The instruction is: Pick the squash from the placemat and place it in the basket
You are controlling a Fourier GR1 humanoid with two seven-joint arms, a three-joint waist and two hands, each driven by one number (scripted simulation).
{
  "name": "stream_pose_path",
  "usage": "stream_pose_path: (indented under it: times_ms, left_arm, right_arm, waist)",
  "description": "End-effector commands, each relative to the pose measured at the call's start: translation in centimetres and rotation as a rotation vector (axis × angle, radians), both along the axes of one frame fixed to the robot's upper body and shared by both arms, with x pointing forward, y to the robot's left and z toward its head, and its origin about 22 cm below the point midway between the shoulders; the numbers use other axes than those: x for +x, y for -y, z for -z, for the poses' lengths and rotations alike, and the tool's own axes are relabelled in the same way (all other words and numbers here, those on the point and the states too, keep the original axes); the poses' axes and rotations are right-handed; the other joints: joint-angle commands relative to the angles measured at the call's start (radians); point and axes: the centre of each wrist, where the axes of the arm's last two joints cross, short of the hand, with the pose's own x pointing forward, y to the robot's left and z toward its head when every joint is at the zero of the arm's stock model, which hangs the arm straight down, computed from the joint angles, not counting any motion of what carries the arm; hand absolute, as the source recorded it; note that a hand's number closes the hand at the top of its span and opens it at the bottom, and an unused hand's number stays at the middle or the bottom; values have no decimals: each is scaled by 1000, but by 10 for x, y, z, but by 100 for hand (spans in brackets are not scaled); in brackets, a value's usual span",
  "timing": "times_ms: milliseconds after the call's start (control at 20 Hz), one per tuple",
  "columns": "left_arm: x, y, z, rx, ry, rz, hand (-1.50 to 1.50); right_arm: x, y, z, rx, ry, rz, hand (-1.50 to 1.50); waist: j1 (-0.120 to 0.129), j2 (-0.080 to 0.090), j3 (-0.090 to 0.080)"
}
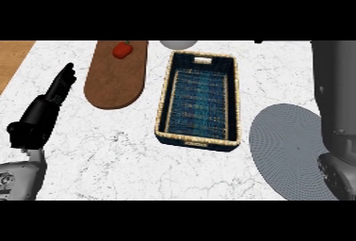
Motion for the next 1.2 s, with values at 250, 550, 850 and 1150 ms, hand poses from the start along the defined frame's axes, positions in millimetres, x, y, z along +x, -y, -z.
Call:
stream_pose_path:
  times_ms: [250,550,850,1150]
  left_arm:
    - [-6,-11,-5,-6,17,1,0]
    - [6,-4,2,3,0,-4,0]
    - [8,-6,6,-6,13,-15,0]
    - [-5,5,13,0,6,-8,0]
  right_arm:
    - [6,3,13,-349,-22,88,150]
    - [7,-13,20,-408,-57,7,-150]
    - [14,-3,34,-274,-118,-49,-150]
    - [11,5,19,47,-54,6,-150]
  waist:
    - [2,2,0]
    - [-4,2,0]
    - [-6,2,1]
    - [-2,2,1]
